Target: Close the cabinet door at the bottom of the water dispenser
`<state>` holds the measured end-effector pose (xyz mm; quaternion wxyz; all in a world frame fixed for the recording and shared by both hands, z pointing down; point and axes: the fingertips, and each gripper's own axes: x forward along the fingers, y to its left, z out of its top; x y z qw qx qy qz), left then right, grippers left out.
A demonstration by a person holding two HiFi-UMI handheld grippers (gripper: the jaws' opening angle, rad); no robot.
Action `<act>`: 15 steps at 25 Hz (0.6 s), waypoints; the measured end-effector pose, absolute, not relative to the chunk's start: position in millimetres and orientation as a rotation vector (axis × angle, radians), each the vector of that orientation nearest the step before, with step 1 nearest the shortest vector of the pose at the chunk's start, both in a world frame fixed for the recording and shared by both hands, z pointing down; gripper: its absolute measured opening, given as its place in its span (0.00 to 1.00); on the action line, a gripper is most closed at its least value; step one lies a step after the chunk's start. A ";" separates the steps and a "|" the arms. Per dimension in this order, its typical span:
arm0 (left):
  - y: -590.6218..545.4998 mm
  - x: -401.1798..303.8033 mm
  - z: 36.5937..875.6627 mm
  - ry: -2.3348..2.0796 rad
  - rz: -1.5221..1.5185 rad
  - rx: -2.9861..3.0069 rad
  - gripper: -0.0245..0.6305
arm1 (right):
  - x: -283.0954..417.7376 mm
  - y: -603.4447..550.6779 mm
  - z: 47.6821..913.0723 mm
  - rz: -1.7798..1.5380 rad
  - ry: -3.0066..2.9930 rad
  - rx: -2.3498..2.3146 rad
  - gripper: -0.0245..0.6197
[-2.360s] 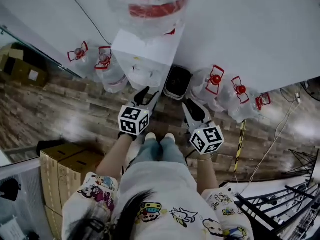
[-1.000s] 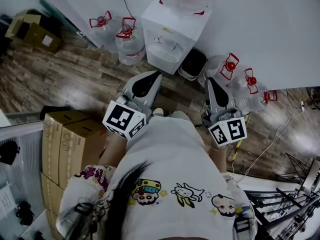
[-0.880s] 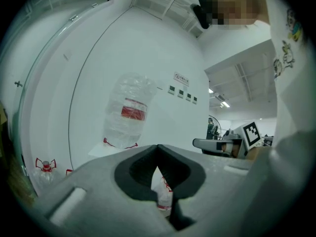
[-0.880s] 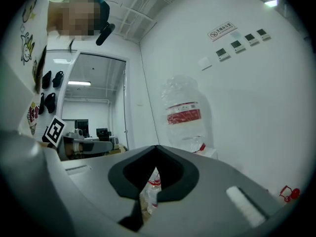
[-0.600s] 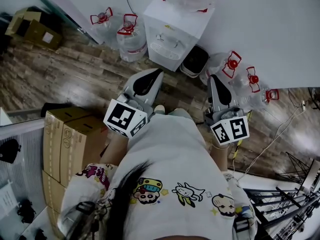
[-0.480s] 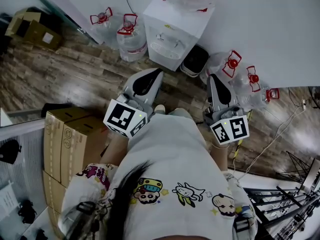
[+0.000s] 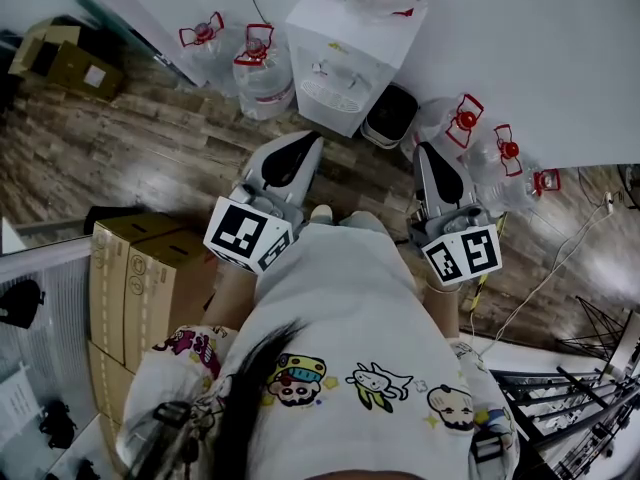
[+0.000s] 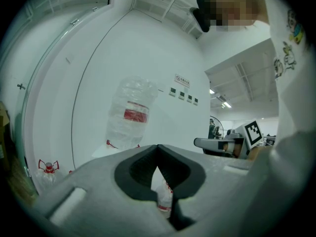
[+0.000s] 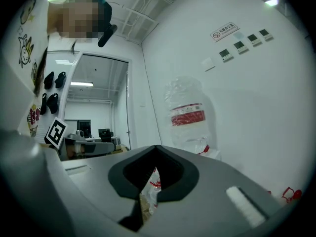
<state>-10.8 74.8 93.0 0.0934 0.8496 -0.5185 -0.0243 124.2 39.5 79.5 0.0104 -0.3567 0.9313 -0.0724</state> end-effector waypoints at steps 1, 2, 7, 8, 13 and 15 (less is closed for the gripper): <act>76.0 -11.5 93.2 -1.540 -0.073 2.520 0.04 | 123.9 40.7 79.1 -0.223 2.908 -1.112 0.05; 77.0 -12.2 93.0 -1.542 -0.075 2.518 0.04 | 123.5 41.8 78.7 -0.221 2.910 -1.110 0.05; 79.1 -14.1 91.9 -1.550 -0.070 2.520 0.04 | 123.2 44.4 78.6 -0.217 2.915 -1.113 0.05; 79.3 -14.3 92.4 -1.551 -0.066 2.521 0.04 | 123.5 44.5 79.0 -0.219 2.914 -1.115 0.05; 82.3 -14.0 92.4 -1.552 -0.075 2.515 0.04 | 124.2 47.9 79.6 -0.221 2.917 -1.118 0.05; 83.2 -14.3 93.7 -1.548 -0.079 2.516 0.04 | 124.0 49.1 80.1 -0.222 2.917 -1.119 0.05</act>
